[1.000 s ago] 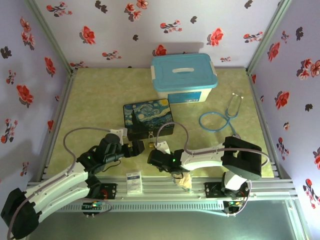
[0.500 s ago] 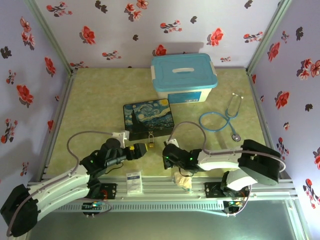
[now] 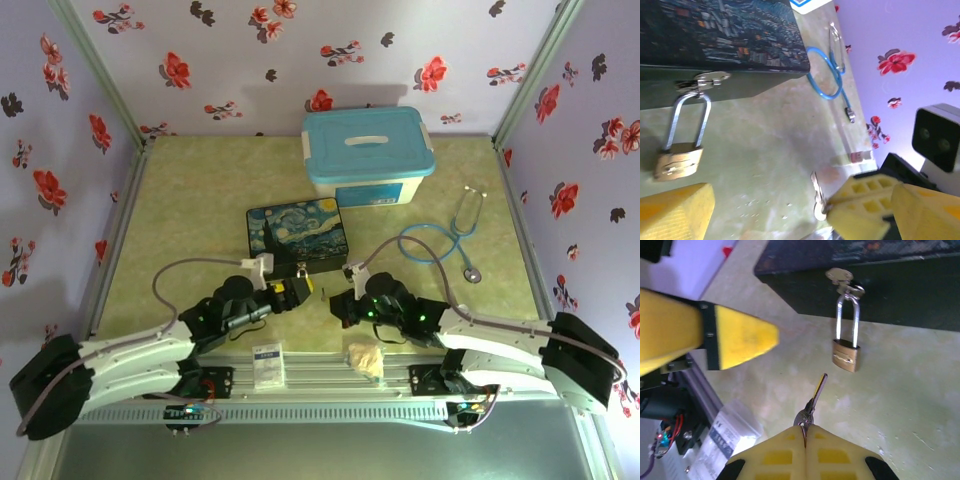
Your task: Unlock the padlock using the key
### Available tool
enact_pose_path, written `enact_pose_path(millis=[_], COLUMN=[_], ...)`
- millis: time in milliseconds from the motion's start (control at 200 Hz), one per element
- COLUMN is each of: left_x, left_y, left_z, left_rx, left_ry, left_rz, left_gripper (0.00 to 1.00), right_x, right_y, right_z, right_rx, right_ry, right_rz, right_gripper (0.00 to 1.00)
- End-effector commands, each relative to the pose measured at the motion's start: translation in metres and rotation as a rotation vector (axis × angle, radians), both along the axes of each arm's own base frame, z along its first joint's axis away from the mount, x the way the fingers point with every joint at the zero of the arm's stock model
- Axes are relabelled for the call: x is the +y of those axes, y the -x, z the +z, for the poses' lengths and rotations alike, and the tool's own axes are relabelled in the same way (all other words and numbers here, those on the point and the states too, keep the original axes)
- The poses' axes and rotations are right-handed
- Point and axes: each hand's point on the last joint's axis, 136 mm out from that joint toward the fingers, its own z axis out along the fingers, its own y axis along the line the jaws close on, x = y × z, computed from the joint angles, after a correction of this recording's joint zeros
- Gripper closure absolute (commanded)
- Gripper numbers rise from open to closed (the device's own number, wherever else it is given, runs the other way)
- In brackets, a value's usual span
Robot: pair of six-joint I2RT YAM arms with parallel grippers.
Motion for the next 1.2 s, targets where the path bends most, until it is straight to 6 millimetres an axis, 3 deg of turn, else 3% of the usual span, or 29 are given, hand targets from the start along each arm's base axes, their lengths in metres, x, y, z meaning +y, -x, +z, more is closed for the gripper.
enact_pose_path(millis=[0, 110, 165, 385, 510, 715, 845, 985, 1130, 1195], left_x=[-0.021, -0.041, -0.047, -0.048, -0.047, -0.044, -0.052, -0.060, -0.050, -0.044], left_y=[-0.003, 0.000, -0.002, -0.002, 0.000, 0.002, 0.003, 0.001, -0.001, -0.004], left_z=[0.002, -0.001, 0.011, 0.028, 0.019, 0.010, 0.023, 0.022, 0.002, 0.009], left_rx=[0.027, 0.044, 0.017, -0.022, 0.015, 0.062, 0.062, 0.112, 0.219, 0.229], left_ry=[0.071, 0.092, 0.150, 0.213, 0.174, 0.149, 0.230, 0.249, 0.270, 0.351], left_rz=[-0.027, -0.096, -0.101, -0.107, -0.105, -0.102, -0.129, -0.143, -0.053, 0.015], left_gripper=[0.15, 0.23, 0.25, 0.34, 0.35, 0.32, 0.32, 0.29, 0.24, 0.18], right_x=[0.004, 0.005, 0.004, 0.001, 0.001, -0.001, 0.002, 0.004, 0.002, -0.001], right_y=[0.009, 0.011, 0.012, 0.016, 0.014, 0.009, 0.005, 0.003, -0.001, -0.008], right_z=[0.011, 0.018, 0.018, 0.015, 0.020, 0.023, 0.034, 0.034, 0.033, 0.034], right_rx=[-0.048, -0.054, -0.054, -0.042, -0.060, -0.066, -0.071, -0.080, -0.088, -0.108], right_ry=[-0.034, -0.071, -0.073, -0.084, -0.103, -0.177, -0.253, -0.237, -0.225, -0.221], right_rz=[0.086, 0.092, 0.094, 0.095, 0.090, 0.061, 0.048, 0.051, 0.028, -0.011], right_gripper=[1.00, 1.00, 1.00, 1.00, 1.00, 1.00, 1.00, 1.00, 1.00, 1.00])
